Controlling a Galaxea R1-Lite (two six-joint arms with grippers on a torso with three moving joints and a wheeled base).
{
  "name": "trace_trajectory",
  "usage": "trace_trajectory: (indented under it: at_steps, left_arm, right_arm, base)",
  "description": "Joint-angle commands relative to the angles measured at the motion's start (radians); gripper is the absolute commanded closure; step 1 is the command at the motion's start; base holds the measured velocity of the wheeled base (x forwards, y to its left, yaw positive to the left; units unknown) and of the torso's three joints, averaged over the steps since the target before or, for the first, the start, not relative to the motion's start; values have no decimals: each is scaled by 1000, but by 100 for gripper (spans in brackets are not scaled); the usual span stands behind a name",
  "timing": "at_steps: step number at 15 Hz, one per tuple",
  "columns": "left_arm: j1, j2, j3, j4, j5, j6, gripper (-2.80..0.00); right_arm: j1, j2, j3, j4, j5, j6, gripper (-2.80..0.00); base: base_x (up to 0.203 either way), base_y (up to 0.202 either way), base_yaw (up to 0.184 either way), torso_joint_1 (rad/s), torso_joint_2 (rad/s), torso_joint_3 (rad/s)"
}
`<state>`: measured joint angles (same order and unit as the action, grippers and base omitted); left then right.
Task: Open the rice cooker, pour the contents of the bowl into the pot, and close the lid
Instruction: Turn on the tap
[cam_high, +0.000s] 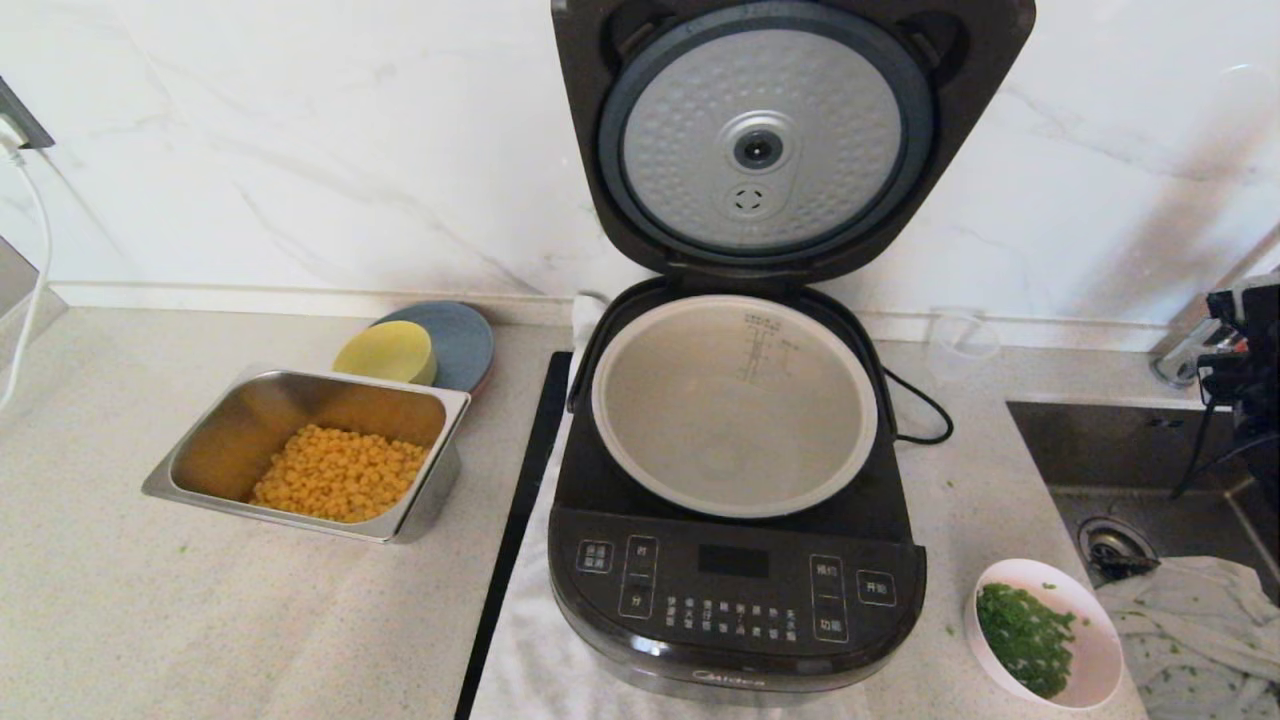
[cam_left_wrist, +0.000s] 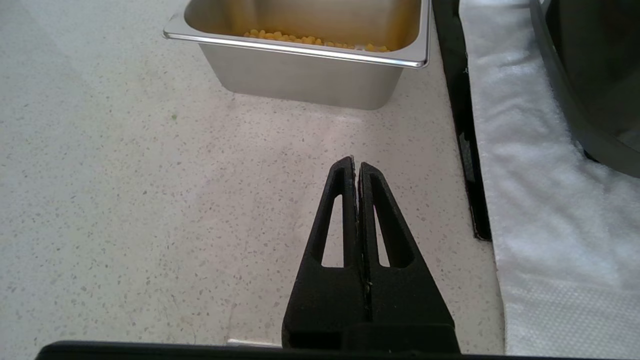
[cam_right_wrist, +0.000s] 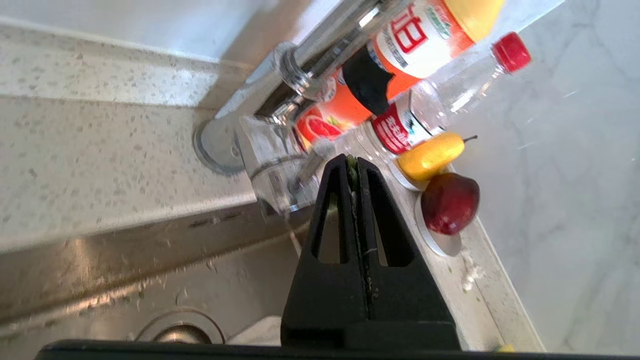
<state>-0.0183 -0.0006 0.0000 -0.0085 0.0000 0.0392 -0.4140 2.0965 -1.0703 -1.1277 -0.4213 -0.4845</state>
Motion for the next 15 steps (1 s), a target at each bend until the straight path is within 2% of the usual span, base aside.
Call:
trace_trajectory:
  at_steps: [1,8,15]
  left_arm:
    - [0,-1,8,-1,0,-1,0]
    - [0,-1,8,-1,0,1,0]
    - [0,-1,8,-1,0,2,0]
  right_arm:
    - [0,51,-50,-6,-6,-3,0]
    - [-2,90,-97,2,-10,-5,0]
    - [-11,48,-56,6,-27,-5,0]
  base:
    - [0,0,0,0,0,0]
    - [0,0,0,0,0,0]
    - [0,0,0,0,0,0]
